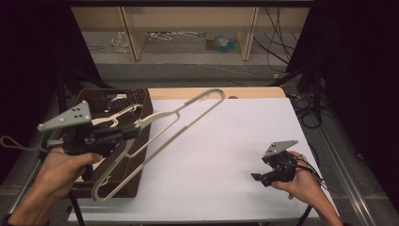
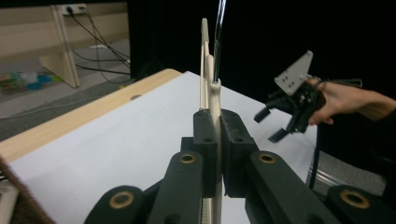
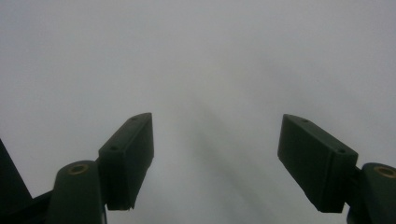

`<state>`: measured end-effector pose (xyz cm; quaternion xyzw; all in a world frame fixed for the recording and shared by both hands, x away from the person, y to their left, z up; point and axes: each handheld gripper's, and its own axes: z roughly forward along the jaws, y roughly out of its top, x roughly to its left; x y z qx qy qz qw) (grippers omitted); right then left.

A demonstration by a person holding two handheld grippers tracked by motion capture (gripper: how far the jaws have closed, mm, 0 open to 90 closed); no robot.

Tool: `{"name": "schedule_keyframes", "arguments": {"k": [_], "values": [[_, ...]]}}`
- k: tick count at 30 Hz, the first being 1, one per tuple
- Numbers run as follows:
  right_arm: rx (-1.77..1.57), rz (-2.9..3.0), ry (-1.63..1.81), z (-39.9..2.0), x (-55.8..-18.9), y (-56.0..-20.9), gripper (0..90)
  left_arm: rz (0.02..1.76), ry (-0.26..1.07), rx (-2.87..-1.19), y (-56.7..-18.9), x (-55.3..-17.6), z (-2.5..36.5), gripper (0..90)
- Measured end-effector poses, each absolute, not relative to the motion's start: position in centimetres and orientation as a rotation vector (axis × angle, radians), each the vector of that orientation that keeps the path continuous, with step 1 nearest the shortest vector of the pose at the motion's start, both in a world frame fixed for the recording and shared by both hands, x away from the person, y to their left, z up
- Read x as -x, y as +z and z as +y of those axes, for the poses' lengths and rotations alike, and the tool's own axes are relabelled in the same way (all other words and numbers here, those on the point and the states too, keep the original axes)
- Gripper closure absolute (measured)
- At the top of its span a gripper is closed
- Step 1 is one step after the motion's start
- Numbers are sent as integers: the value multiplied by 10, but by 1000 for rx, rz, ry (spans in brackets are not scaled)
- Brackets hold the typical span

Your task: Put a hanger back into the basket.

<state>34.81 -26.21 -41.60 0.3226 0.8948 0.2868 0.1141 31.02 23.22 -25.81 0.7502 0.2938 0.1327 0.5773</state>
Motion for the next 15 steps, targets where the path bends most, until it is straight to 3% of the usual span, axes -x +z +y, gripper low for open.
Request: {"name": "schedule_keyframes", "arguments": {"k": [6,15], "values": [[-954,2644,825,-262,-348,-416,280,711,417,-1748,-243,-318,262,860],[-946,2626,838,-262,-348,-419,275,784,525,-1751,-251,-349,306,859]]}}
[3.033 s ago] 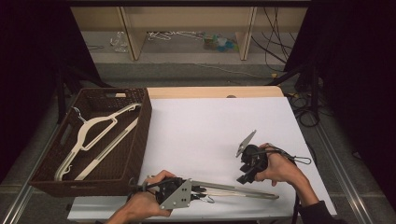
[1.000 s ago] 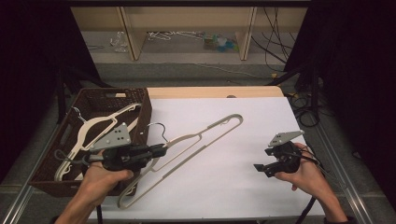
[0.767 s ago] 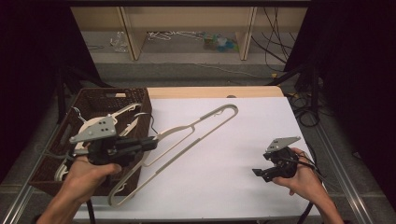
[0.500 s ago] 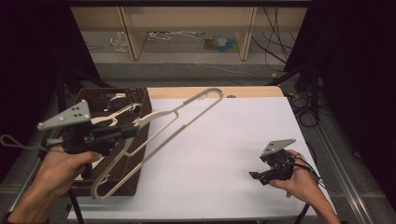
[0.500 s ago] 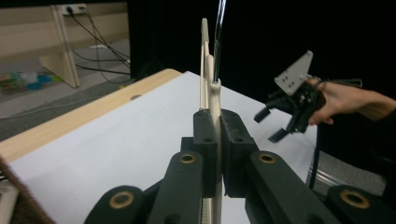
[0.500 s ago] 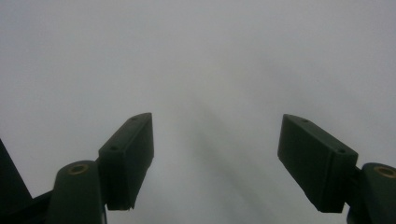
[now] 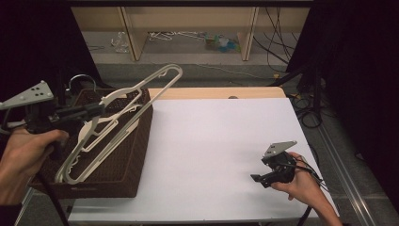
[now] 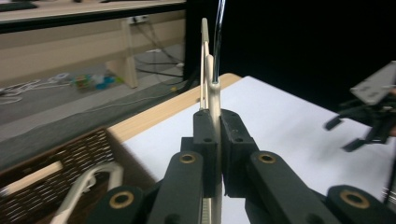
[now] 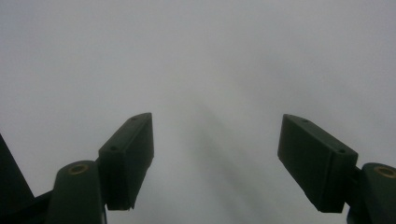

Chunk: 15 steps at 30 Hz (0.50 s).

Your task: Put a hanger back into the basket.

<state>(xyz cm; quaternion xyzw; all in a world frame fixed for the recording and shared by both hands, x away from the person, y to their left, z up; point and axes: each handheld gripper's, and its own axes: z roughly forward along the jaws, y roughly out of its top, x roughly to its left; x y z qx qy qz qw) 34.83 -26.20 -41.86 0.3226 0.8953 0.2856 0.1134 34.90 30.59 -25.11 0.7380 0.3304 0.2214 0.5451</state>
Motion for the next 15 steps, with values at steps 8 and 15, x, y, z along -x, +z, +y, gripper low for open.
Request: {"name": "schedule_keyframes", "arguments": {"k": [8,15], "values": [[-967,2619,836,-259,-347,-421,246,840,550,-1763,-271,-381,330,859],[-948,2547,887,-262,-347,-417,244,904,554,-1767,-288,-397,347,859]]}}
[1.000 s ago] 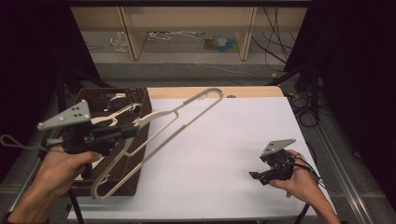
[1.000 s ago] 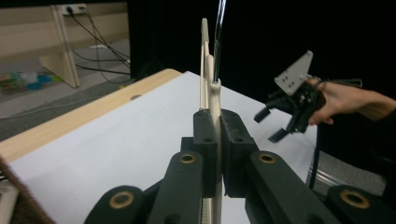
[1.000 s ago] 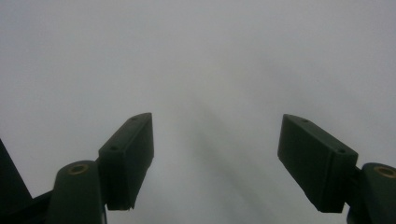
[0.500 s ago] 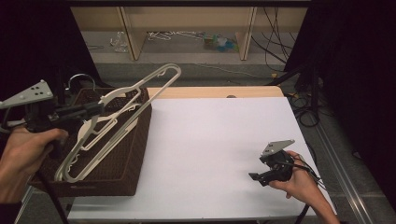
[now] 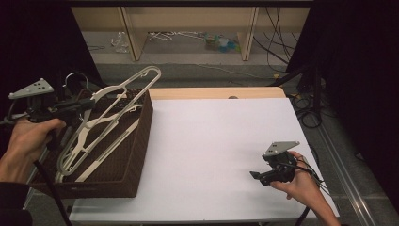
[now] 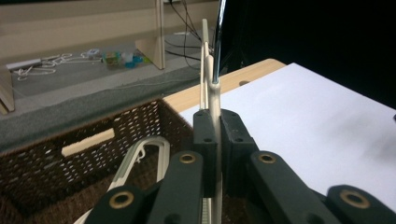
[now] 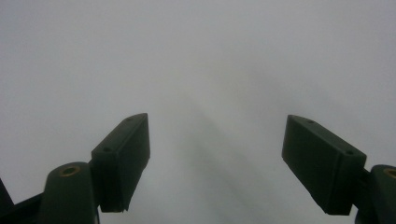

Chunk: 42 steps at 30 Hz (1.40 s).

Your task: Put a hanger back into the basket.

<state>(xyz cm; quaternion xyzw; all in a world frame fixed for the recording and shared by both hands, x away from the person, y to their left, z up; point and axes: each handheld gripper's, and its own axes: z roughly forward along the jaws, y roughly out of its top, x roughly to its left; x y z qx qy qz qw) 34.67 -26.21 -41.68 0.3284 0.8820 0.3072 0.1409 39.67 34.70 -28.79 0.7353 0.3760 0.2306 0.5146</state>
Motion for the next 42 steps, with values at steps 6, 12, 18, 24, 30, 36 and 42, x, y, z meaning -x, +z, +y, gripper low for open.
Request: {"name": "schedule_keyframes", "arguments": {"k": [6,12,18,24,30,36,42], "values": [[-946,2548,886,-262,-345,-418,242,913,560,-1787,-302,-404,357,859],[-967,2562,886,-262,-344,-418,242,943,565,-1784,-313,-404,371,859],[-942,2572,878,-263,-345,-418,243,1000,561,-1789,-326,-402,384,859],[-959,2575,876,-262,-344,-419,243,1011,550,-1797,-337,-400,391,859],[-956,2564,886,-262,-344,-420,243,976,554,-1847,-346,-403,395,859],[-941,2568,881,-262,-344,-421,242,1013,513,-1857,-357,-405,391,858],[-938,2583,871,-262,-344,-420,243,1074,469,-1874,-368,-407,382,857]]}}
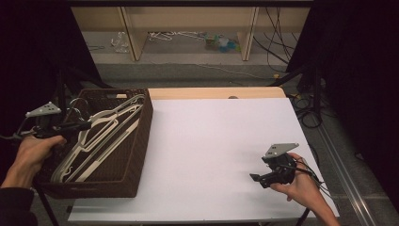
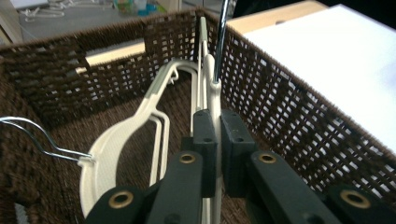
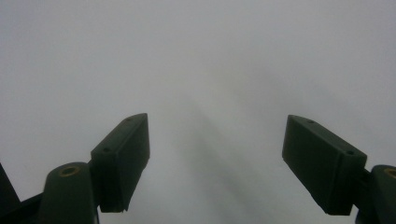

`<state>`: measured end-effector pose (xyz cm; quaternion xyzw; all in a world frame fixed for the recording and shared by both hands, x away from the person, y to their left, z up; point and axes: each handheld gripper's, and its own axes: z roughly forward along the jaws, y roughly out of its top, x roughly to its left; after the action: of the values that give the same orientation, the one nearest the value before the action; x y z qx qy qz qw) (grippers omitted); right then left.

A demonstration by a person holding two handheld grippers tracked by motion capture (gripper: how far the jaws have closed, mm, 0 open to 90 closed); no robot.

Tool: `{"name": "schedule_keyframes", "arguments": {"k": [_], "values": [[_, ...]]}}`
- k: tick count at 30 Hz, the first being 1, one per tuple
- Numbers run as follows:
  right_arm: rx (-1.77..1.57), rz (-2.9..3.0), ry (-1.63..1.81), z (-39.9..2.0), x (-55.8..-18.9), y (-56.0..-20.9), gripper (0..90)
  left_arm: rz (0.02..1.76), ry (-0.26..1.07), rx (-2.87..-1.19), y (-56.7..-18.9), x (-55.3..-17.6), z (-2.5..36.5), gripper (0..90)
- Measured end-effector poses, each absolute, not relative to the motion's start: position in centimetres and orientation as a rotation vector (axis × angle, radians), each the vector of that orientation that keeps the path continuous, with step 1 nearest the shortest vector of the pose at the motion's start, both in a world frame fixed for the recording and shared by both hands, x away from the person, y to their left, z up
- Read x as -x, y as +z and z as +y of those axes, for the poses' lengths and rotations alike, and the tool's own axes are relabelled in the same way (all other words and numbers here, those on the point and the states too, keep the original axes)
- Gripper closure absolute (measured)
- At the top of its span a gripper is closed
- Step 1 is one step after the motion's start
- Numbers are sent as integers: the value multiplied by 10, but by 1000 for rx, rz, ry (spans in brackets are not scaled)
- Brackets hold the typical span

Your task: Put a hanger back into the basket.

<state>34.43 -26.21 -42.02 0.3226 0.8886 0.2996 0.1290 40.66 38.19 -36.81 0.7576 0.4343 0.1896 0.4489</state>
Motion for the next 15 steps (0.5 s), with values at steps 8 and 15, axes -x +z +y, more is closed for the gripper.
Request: {"name": "schedule_keyframes", "arguments": {"k": [8,15], "values": [[-940,2581,878,-261,-344,-422,243,1115,437,-1886,-387,-412,376,855],[-938,2591,871,-262,-344,-420,242,1120,534,-1958,-389,-416,383,816]]}}
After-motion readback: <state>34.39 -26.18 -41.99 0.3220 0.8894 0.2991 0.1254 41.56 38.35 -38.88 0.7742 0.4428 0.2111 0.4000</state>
